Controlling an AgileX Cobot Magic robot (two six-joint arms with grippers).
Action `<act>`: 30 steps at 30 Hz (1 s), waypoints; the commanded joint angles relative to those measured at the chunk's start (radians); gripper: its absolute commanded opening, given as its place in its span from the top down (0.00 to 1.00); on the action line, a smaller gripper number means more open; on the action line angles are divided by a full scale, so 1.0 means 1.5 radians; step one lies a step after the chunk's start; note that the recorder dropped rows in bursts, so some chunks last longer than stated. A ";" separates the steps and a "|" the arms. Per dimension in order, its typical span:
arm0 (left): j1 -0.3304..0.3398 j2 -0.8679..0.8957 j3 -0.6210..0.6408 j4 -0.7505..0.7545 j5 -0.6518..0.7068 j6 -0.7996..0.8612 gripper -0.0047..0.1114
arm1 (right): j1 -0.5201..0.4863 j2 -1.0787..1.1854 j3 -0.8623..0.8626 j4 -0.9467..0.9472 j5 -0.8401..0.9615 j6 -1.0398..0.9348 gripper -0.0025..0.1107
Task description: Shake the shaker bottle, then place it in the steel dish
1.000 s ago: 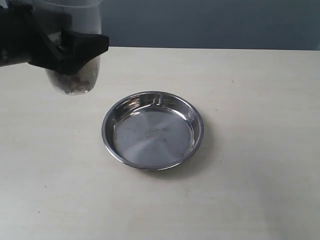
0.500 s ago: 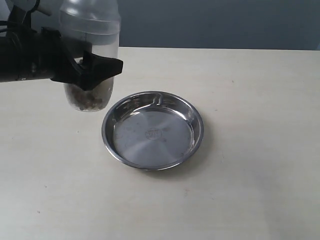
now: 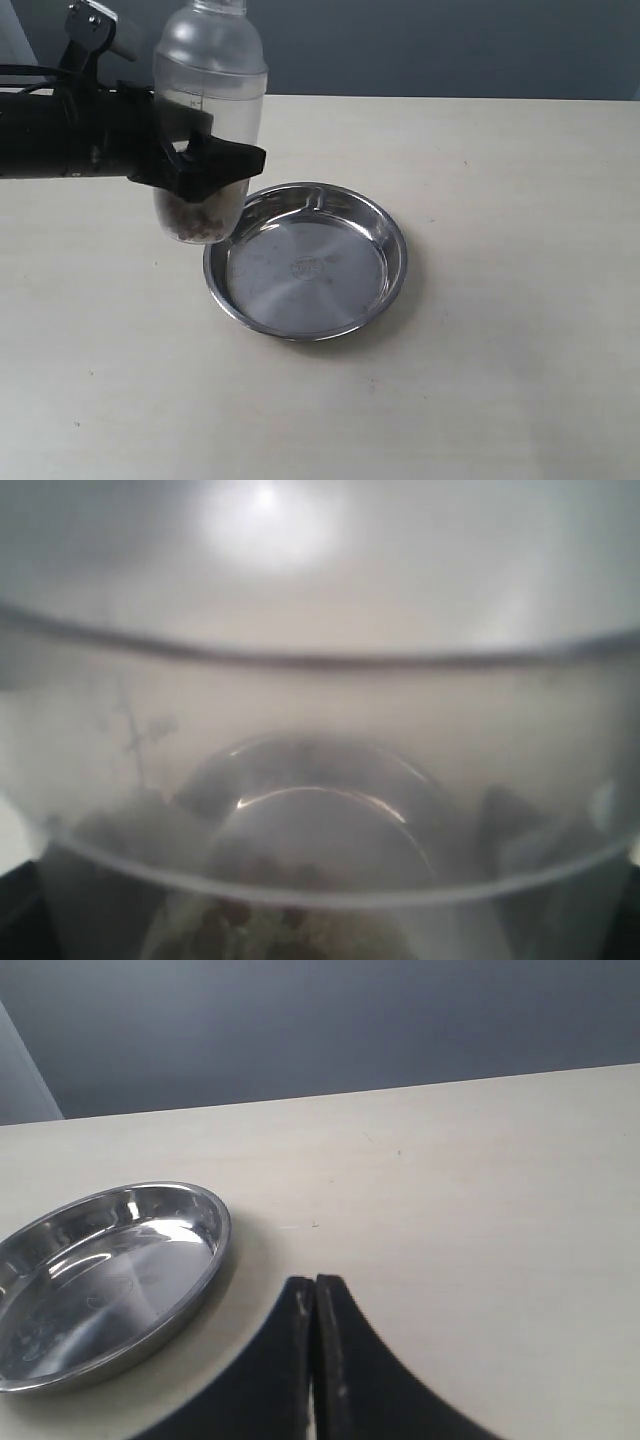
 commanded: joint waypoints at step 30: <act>0.018 -0.380 0.066 -0.019 -0.410 -0.176 0.96 | 0.001 -0.003 0.001 0.000 -0.007 -0.001 0.98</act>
